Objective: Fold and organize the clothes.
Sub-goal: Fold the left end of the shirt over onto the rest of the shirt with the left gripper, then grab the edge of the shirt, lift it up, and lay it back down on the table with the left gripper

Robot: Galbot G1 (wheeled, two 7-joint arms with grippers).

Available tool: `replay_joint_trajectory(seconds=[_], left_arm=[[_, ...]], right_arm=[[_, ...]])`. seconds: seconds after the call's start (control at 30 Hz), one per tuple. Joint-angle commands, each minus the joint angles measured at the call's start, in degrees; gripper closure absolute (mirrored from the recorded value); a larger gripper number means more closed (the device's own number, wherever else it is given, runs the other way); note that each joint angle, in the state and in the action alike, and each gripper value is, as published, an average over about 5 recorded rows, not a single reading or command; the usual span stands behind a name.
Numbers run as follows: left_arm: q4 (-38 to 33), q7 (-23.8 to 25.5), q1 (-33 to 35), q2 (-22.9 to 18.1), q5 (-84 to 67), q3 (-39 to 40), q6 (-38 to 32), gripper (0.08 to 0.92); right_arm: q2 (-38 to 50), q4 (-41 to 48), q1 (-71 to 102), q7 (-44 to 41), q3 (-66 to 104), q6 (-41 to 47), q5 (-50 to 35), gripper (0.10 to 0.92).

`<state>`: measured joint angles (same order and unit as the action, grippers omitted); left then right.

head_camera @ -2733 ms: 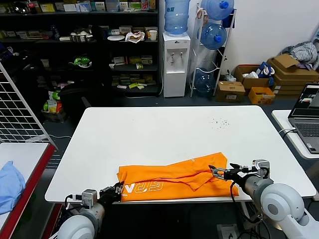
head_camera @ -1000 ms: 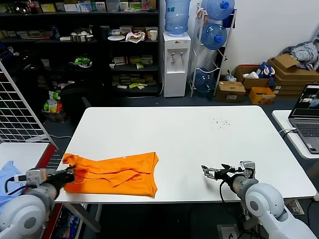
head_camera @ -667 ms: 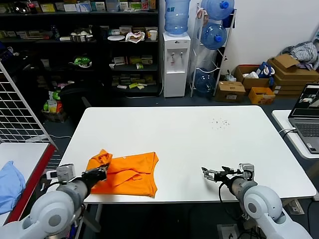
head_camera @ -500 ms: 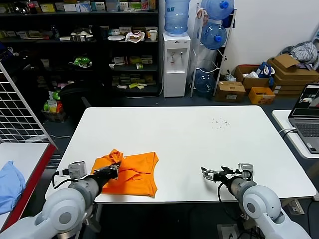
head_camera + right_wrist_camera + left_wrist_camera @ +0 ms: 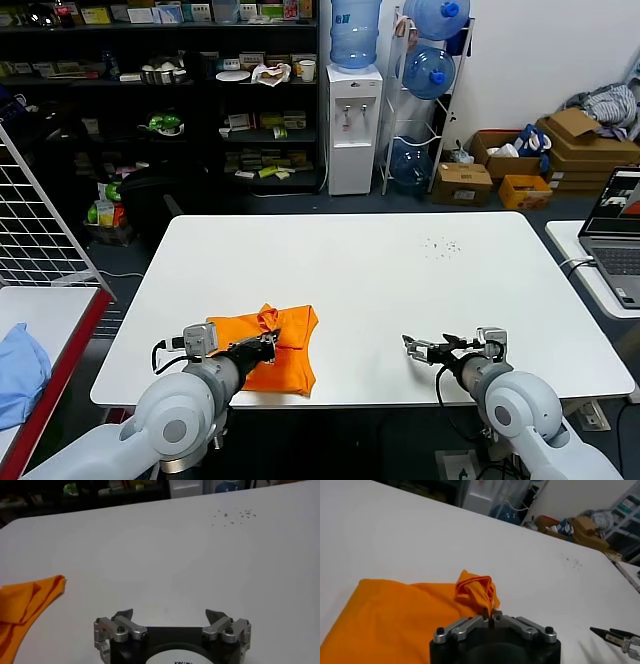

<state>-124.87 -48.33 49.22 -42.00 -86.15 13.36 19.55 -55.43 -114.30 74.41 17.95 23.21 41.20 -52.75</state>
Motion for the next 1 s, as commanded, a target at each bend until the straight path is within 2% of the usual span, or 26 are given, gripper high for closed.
replay_joint_trajectory(seconds=[0.03,0.13,0.3,0.43,0.5,0.6,0.7,0.77,0.83,1.0], left_arm=[[2.4,-0.3,-2.8,-3.0,0.7,3.2,-0.1,0.883],[2.2,0.2,-2.5,-2.9,0.8,2.6,-0.2,0.860],[1.0,0.6,-1.1,-2.0,0.6,0.2,-0.6,0.731],[0.0,2.0,2.2,1.5,0.6,-4.9,-0.4,0.627],[0.5,4.9,5.4,4.9,1.3,-9.4,-0.1,0.558],[3.8,12.8,10.9,11.3,3.5,-15.9,-0.1,0.471],[8.5,21.3,14.8,17.6,5.3,-18.7,-1.0,0.384],[11.2,25.5,15.9,20.3,6.2,-18.7,-1.6,0.324],[13.7,29.0,16.5,21.0,7.5,-18.1,-1.9,0.272],[17.3,34.9,16.0,18.8,9.3,-16.6,-1.8,0.130]], right_arm=[[-0.1,-0.1,0.1,0.1,0.0,0.0,0.0,0.104],[0.1,-0.1,0.1,0.1,0.0,0.0,0.0,0.104],[0.1,0.1,-0.1,-0.1,-0.2,-0.1,0.0,0.104],[0.1,0.3,-0.4,-0.2,-0.5,-0.1,0.0,0.104],[0.1,0.4,-0.5,-0.4,-0.6,-0.2,0.0,0.104],[0.1,0.4,-0.5,-0.6,-0.6,-0.2,0.0,0.104],[0.1,0.4,-0.4,-0.8,-0.6,-0.3,0.0,0.104],[0.1,0.4,-0.4,-0.8,-0.5,-0.3,0.1,0.104],[0.0,0.3,-0.3,-0.9,-0.5,-0.4,0.1,0.104],[0.0,0.0,0.4,-1.0,0.1,-0.4,0.1,0.104]])
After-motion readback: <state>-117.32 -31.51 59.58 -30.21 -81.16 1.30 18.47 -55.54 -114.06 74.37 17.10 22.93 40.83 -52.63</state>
